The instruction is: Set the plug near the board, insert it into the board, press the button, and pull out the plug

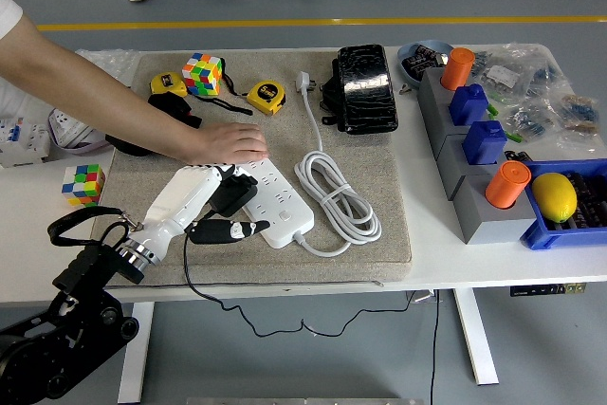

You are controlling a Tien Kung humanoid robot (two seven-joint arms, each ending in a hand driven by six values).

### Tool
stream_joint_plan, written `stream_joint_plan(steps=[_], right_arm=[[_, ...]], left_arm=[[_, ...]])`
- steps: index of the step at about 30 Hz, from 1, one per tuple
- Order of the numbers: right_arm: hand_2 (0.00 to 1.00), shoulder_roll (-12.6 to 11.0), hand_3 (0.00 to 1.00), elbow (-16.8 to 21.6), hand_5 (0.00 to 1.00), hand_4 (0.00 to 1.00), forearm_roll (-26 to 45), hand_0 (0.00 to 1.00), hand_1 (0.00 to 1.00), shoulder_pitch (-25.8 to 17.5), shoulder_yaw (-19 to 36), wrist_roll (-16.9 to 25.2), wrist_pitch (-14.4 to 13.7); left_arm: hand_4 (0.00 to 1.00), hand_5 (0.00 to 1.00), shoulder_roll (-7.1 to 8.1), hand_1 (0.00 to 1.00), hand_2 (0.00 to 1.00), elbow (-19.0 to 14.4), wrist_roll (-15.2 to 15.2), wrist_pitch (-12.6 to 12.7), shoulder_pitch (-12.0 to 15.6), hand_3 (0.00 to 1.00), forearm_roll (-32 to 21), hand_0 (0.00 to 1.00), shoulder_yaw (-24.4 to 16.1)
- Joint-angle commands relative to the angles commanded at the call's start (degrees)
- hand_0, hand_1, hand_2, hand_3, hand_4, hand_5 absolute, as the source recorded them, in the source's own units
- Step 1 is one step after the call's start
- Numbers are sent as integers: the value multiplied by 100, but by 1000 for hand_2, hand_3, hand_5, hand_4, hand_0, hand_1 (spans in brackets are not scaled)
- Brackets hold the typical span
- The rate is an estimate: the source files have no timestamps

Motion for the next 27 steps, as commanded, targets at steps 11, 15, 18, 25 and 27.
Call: stream_joint_plan(steps=[11, 15, 18, 25, 27], right_arm=[[531, 1, 504, -6, 340, 810, 24, 489, 536, -4, -51, -1, 5], [531, 1, 504, -2, 339, 810, 17, 488, 535, -5, -48, -2, 7], [531, 0, 504, 4, 338, 809, 1, 490, 535, -2, -27, -1, 7], [531, 10, 504, 21, 338, 810, -44, 489, 535, -14, 45, -1, 6], [531, 11, 504, 27, 338, 810, -60, 489, 535, -15, 61, 0, 6]], left_arm=[[970, 591, -153, 608, 622, 145, 1, -36, -200, 622, -55, 483, 65], [970, 591, -213, 608, 621, 248, 23, -65, -267, 619, -95, 483, 111], [971, 593, -228, 608, 618, 264, 45, -95, -288, 619, -119, 483, 119], [969, 589, -187, 609, 619, -53, 68, -198, -295, 619, -228, 479, 24], [969, 589, -143, 609, 619, -246, 111, -282, -276, 619, -322, 479, 2]])
